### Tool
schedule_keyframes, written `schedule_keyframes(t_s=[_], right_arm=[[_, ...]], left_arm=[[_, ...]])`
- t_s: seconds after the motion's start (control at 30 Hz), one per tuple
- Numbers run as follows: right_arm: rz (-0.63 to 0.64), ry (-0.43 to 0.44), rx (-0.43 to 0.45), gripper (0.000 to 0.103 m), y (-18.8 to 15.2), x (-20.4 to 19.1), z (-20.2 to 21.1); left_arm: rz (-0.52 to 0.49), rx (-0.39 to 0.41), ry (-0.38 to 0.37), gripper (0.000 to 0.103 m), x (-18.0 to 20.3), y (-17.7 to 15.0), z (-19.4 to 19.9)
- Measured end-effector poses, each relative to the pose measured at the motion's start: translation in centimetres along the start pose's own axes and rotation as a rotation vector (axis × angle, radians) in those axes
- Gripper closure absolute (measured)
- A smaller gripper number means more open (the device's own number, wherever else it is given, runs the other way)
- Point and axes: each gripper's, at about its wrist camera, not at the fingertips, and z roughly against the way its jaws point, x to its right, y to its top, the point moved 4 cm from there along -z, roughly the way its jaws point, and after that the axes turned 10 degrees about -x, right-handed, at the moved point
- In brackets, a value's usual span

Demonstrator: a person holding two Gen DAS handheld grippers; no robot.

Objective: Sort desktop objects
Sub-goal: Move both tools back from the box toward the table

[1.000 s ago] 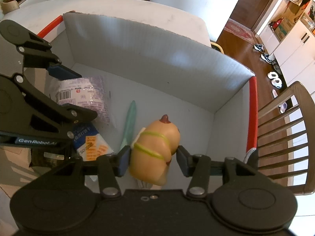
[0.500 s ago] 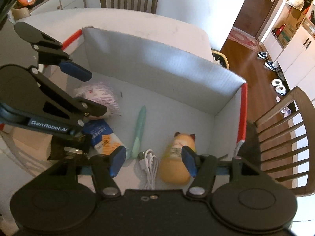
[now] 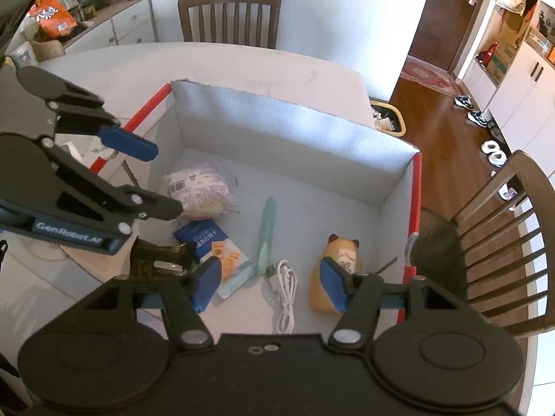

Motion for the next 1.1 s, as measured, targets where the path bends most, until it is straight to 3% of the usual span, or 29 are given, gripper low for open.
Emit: schedule_keyframes(t_s=[0.17,0.23,0.33,0.4,0.63,1.1], right_arm=[[-0.014,0.010,0.012,0.037,-0.6,-0.6,0.7],[-0.021,0.015,0.021,0.032,-0.8,-0.7,1.1],[-0.037,0.022,0.037,0.030,-1.1,-0.9,1.8],[-0.047,0.032,0.049,0.027,-1.3,-1.1,2.3],[-0.065,0.050,0.080,0.012,-2.0,-2.1,3.8],[-0.160,0.037,0.133,0.010,-3.8,-4.4,6.4]], left_arm=[[-0.003,0.020,-0.011,0.047,0.0,-1.2,1.5],[-0.003,0.028,-0.018,0.032,-0.1,-1.5,1.9],[-0.013,0.040,-0.031,0.027,-0.1,-2.0,2.4],[-0.021,0.049,-0.036,0.020,0.1,-2.3,2.8],[-0.040,0.082,-0.055,0.018,0.1,-3.4,4.4],[-0.049,0.147,-0.083,0.018,-1.1,-6.2,8.1]])
